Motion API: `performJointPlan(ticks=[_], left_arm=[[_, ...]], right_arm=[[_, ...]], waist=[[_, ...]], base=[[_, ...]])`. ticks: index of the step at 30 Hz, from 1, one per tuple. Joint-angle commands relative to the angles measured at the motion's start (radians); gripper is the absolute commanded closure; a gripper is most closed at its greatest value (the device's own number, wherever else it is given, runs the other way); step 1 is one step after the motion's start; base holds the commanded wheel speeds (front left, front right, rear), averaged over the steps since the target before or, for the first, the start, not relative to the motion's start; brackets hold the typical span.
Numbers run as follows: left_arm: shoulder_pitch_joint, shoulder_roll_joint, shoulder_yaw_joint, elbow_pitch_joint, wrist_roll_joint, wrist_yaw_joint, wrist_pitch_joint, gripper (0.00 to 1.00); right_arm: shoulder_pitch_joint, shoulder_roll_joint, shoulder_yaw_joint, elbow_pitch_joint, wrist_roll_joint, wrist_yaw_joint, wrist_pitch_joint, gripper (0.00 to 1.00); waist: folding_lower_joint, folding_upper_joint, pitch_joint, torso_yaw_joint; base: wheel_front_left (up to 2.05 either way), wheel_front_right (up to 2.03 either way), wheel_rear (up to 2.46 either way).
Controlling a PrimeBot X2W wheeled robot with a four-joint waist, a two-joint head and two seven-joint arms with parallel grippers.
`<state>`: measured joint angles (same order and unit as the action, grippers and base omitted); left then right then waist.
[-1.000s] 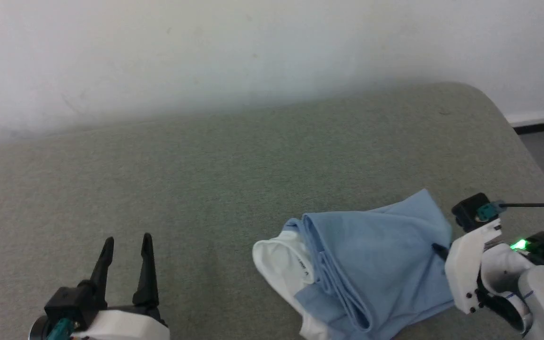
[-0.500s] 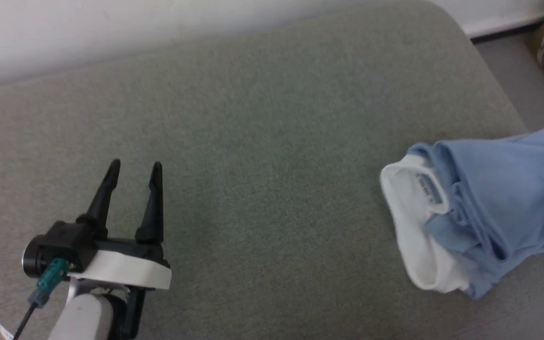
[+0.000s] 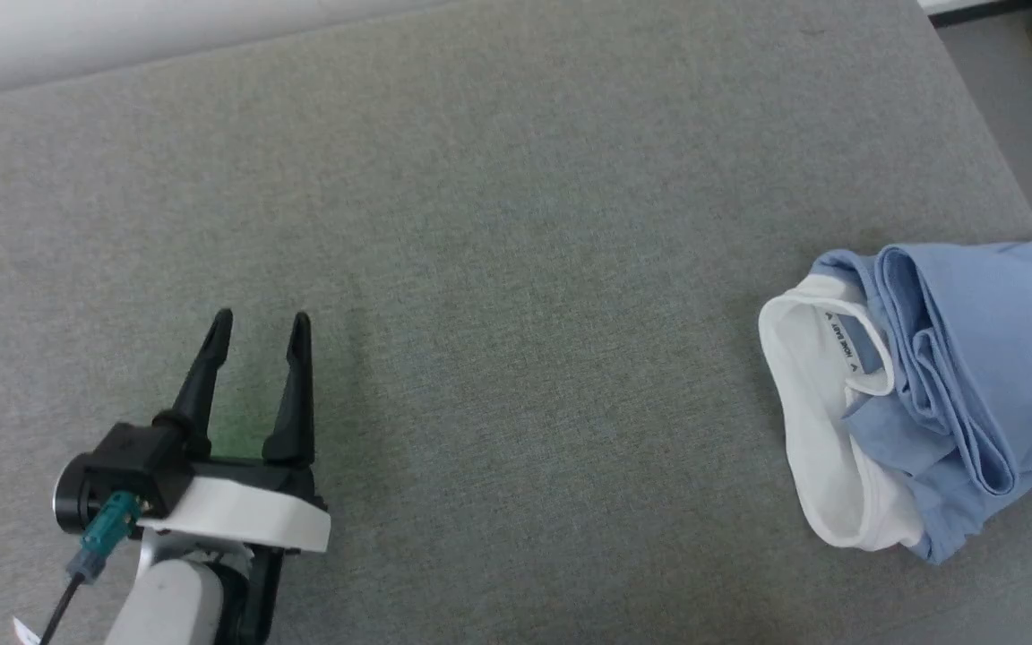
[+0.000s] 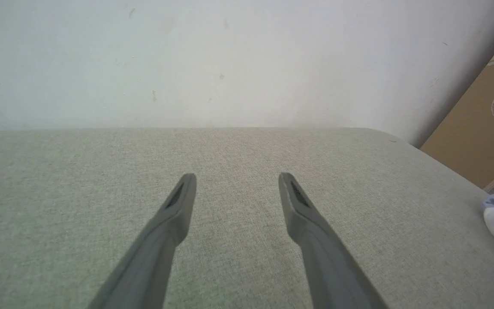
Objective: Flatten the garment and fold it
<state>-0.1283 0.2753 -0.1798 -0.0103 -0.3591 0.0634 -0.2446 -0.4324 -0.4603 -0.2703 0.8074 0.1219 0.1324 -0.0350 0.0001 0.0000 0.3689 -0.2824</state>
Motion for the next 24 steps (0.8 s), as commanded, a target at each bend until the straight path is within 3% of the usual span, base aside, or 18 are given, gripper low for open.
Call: performJointPlan(ticks=[1, 8, 17, 24], left_arm=[[0.01, -0.001, 0.001, 0.004, 0.002, 0.004, -0.006, 0.0], [0.079, -0.045, 0.02, 0.039, -0.016, 0.013, -0.015, 0.0], [0.131, -0.063, 0.043, 0.05, -0.011, 0.017, -0.017, 0.0], [0.143, -0.051, 0.074, 0.07, 0.005, 0.016, -0.017, 0.0]], right_arm=[[0.016, 0.002, -0.009, -0.003, -0.005, -0.002, -0.012, 0.0], [0.155, 0.114, -0.04, -0.181, -0.007, -0.002, -0.115, 0.0], [0.303, 0.314, 0.11, -0.551, 0.035, -0.002, -0.066, 0.0], [0.346, 0.389, 0.202, -0.725, 0.049, -0.002, -0.043, 0.0]], waist=[[-0.0001, 0.0, -0.066, 0.033], [-0.0001, 0.0, -0.199, 0.075], [-0.0001, 0.0, -0.283, 0.155], [-0.0001, 0.0, -0.317, 0.233]], base=[[0.0, 0.0, 0.0], [0.0, 0.0, 0.0], [0.0, 0.0, 0.0], [0.0, 0.0, 0.0]])
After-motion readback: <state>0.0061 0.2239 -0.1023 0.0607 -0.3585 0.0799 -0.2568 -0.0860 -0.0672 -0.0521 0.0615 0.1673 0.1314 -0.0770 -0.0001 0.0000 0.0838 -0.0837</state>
